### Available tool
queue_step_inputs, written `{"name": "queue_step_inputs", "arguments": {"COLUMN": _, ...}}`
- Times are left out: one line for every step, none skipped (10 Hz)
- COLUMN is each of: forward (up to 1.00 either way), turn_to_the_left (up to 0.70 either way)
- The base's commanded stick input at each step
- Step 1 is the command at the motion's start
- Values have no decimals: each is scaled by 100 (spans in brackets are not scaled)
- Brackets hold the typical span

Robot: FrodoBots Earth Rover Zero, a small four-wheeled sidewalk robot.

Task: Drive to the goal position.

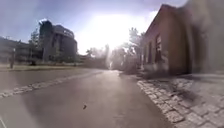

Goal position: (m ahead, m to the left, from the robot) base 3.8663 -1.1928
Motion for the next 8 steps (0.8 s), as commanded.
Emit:
{"name": "queue_step_inputs", "arguments": {"forward": 70, "turn_to_the_left": -14}}
{"name": "queue_step_inputs", "arguments": {"forward": 70, "turn_to_the_left": -10}}
{"name": "queue_step_inputs", "arguments": {"forward": 70, "turn_to_the_left": -2}}
{"name": "queue_step_inputs", "arguments": {"forward": 70, "turn_to_the_left": 0}}
{"name": "queue_step_inputs", "arguments": {"forward": 70, "turn_to_the_left": 0}}
{"name": "queue_step_inputs", "arguments": {"forward": 70, "turn_to_the_left": 0}}
{"name": "queue_step_inputs", "arguments": {"forward": 70, "turn_to_the_left": 0}}
{"name": "queue_step_inputs", "arguments": {"forward": 70, "turn_to_the_left": 0}}
